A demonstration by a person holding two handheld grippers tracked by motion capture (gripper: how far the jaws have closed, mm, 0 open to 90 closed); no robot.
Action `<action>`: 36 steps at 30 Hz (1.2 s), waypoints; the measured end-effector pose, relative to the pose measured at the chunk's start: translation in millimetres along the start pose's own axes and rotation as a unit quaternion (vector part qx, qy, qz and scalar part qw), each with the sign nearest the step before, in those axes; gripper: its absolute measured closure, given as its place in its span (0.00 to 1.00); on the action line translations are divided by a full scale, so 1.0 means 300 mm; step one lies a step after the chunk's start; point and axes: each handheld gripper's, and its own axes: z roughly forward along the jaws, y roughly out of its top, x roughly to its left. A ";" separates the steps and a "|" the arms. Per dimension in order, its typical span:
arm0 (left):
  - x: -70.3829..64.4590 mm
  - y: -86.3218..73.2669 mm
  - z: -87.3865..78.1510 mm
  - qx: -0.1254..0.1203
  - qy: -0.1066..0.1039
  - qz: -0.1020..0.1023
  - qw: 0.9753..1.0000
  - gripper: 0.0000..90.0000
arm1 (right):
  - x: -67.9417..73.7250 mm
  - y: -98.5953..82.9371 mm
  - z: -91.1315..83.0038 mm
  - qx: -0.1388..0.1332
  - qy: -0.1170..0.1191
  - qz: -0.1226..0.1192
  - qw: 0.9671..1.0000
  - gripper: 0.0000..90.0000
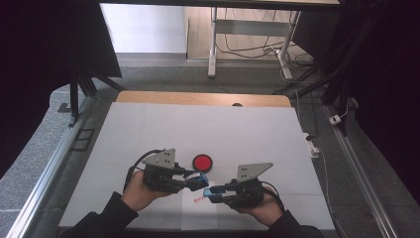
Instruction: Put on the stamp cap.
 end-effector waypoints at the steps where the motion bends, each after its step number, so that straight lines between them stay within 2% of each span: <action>1: 0.000 0.000 0.001 0.000 -0.001 0.001 1.000 0.77 | -0.001 0.001 0.005 -0.001 0.002 -0.002 1.000 0.76; 13: -0.010 0.002 0.011 -0.002 -0.020 0.017 1.000 0.77 | -0.015 0.021 0.057 0.007 0.033 -0.031 0.999 0.76; 19: -0.016 0.003 0.016 0.000 -0.023 0.028 0.999 0.77 | -0.018 0.026 0.068 0.007 0.050 -0.034 0.998 0.76; 25: -0.023 0.003 0.020 0.002 -0.029 0.039 0.999 0.77 | -0.017 0.029 0.075 0.011 0.058 -0.038 0.998 0.76; 36: -0.024 0.004 0.023 0.010 -0.045 0.040 0.998 0.77 | -0.019 0.026 0.073 0.012 0.062 -0.033 0.997 0.76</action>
